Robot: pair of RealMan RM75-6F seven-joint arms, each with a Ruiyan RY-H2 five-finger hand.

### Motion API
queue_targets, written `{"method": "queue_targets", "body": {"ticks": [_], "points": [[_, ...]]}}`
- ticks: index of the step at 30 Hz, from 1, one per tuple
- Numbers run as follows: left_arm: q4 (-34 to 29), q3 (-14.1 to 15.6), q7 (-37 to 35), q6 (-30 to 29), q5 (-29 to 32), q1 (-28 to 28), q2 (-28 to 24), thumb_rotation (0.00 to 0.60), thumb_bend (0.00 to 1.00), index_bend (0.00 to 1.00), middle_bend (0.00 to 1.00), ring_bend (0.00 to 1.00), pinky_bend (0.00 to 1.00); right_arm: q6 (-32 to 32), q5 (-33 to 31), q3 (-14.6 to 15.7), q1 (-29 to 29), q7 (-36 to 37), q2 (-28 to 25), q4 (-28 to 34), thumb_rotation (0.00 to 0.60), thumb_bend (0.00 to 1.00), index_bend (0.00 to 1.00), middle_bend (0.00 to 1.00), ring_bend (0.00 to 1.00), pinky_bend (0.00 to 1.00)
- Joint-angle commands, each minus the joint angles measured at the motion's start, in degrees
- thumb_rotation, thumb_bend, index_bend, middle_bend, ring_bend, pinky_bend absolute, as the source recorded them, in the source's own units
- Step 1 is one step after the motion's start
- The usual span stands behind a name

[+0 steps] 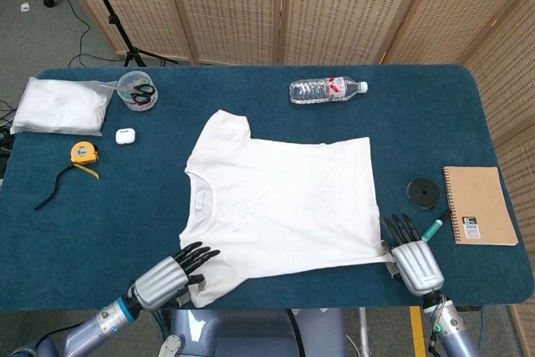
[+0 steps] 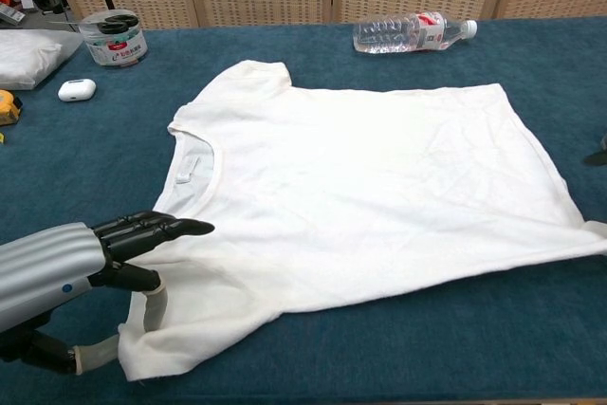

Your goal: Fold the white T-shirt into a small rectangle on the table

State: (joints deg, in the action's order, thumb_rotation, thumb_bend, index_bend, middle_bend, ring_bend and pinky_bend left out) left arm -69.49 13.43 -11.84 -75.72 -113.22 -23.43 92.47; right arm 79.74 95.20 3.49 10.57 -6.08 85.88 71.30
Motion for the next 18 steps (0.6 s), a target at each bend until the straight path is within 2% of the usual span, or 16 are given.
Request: {"method": "queue_targets", "body": {"ticks": [1, 7, 13, 18], "points": [[0.1, 0.1, -0.6, -0.3, 0.3, -0.1, 0.2, 0.6, 0.47, 0.6, 0.0, 0.0, 0.0, 0.1, 0.0, 0.0, 0.0, 0.3, -0.2, 0.0, 0.6, 0.78, 0.63, 0.12, 0.0, 0.0], [-0.6, 0.3, -3.4, -1.8, 1.4, 0.0, 0.2, 0.6, 0.53, 0.72, 0.0, 0.0, 0.0, 0.7, 0.9, 0.3, 0.1, 1.3, -0.6, 0.0, 0.6, 0.78, 0.64, 0.12, 0.0, 0.0], [-4.7, 0.9, -6.0, -3.8, 1.8, -0.1, -3.0, 0.6, 0.52, 0.73, 0.0, 0.0, 0.0, 1.8, 3.3, 1.2, 1.0, 5.9, -2.0, 0.1, 0.6, 0.78, 0.65, 0.13, 0.0, 0.0], [-9.5, 2.3, -8.3, -4.7, 2.0, -0.5, -7.6, 0.6, 0.52, 0.73, 0.0, 0.0, 0.0, 2.8, 7.9, 3.7, 2.7, 14.2, -4.3, -1.0, 0.6, 0.78, 0.66, 0.15, 0.0, 0.0]]}}
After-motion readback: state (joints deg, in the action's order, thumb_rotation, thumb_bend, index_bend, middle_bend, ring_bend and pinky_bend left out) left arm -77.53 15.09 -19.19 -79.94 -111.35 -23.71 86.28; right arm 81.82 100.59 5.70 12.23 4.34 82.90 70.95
